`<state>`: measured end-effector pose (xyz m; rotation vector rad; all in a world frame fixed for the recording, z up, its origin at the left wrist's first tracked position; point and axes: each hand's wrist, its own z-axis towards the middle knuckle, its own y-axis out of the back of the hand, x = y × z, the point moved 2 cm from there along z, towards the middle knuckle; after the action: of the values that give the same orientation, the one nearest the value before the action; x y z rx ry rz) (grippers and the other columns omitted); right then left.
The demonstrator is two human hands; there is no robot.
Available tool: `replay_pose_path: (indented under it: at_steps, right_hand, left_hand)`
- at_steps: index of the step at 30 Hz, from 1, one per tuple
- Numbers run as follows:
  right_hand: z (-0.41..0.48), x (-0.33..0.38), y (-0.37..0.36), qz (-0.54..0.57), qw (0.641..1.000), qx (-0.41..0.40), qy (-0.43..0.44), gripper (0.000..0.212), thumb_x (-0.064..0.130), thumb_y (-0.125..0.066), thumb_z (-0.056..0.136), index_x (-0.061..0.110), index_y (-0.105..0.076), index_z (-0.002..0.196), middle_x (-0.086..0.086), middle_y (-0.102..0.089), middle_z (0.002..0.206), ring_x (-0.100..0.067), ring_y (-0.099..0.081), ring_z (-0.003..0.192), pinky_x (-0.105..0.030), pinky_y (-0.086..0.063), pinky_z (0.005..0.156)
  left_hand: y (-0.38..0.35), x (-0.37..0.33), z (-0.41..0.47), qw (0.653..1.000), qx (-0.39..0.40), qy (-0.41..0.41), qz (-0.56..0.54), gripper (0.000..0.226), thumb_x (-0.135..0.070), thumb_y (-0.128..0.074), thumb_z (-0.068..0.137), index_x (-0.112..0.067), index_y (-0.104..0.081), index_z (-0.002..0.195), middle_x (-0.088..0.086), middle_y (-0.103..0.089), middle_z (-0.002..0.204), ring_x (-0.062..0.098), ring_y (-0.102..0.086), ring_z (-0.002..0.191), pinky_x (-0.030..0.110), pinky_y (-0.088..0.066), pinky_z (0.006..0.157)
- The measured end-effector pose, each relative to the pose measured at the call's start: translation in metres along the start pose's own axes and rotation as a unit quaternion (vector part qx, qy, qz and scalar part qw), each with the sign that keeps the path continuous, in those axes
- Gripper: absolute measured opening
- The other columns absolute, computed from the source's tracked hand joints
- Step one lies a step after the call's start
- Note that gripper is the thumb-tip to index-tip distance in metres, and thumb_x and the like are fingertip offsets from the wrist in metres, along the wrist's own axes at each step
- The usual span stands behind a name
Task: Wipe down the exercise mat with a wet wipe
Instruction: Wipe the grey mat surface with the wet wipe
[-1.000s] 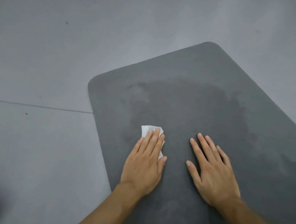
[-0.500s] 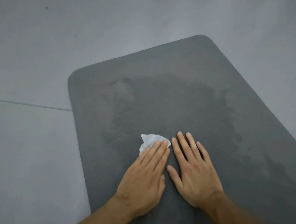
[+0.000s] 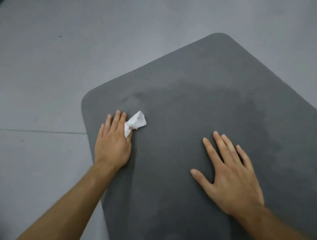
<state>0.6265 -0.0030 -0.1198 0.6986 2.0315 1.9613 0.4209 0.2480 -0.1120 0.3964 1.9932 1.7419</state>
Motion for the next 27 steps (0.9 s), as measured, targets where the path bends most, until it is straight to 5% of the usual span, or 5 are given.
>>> replay_pose_path:
  at_steps: [4, 11, 15, 22, 27]
  right_hand:
    - [0.001, 0.001, -0.001, -0.003, 1.0, 0.002, -0.012, 0.084, 0.08, -0.023, 0.095, 0.032, -0.019, 0.163, 0.004, -0.008, 0.172, -0.012, -0.001, 0.159, -0.044, -0.015, 0.126]
    - [0.005, 0.005, 0.0, -0.004, 0.998, -0.015, -0.06, 0.076, 0.072, -0.018, 0.099, 0.032, -0.018, 0.163, -0.002, -0.007, 0.173, -0.017, -0.003, 0.159, -0.044, -0.015, 0.126]
    - [0.004, 0.005, 0.0, -0.011, 0.998, -0.015, -0.064, 0.079, 0.07, -0.014, 0.099, 0.026, -0.015, 0.164, -0.001, -0.007, 0.172, -0.016, -0.001, 0.159, -0.043, -0.015, 0.127]
    - [0.004, 0.005, 0.002, -0.013, 0.998, -0.011, -0.064, 0.08, 0.071, -0.014, 0.099, 0.024, -0.015, 0.164, -0.002, -0.007, 0.172, -0.017, -0.002, 0.159, -0.044, -0.014, 0.128]
    - [0.005, 0.005, 0.0, -0.011, 0.998, -0.02, -0.063, 0.08, 0.07, -0.019, 0.099, 0.023, -0.022, 0.163, -0.004, -0.014, 0.171, -0.019, -0.008, 0.159, -0.046, -0.018, 0.126]
  left_hand:
    - [0.004, -0.002, 0.033, 0.999, 0.014, 0.03, -0.017, 0.06, -0.032, -0.036, 0.109, -0.018, -0.018, 0.164, 0.002, -0.013, 0.172, 0.027, -0.008, 0.158, 0.047, -0.013, 0.128]
    - [-0.025, -0.093, -0.056, 0.971, 0.045, -0.23, 0.035, 0.059, -0.045, -0.022, 0.108, -0.031, -0.012, 0.164, -0.009, -0.004, 0.173, 0.017, 0.002, 0.159, 0.04, -0.006, 0.128]
    - [-0.023, -0.073, -0.071, 0.952, 0.071, -0.295, 0.042, 0.058, -0.045, -0.024, 0.109, -0.036, -0.006, 0.164, -0.012, -0.002, 0.172, 0.013, 0.002, 0.159, 0.037, -0.001, 0.127]
    - [0.015, 0.035, 0.059, 0.999, 0.022, 0.033, -0.021, 0.054, -0.034, -0.027, 0.11, -0.022, -0.024, 0.162, 0.004, -0.015, 0.171, 0.031, -0.013, 0.157, 0.053, -0.019, 0.124]
    - [0.012, 0.008, 0.083, 0.999, 0.023, -0.027, -0.003, 0.058, -0.033, -0.028, 0.108, -0.016, -0.023, 0.162, 0.009, -0.017, 0.17, 0.034, -0.013, 0.156, 0.051, -0.018, 0.125]
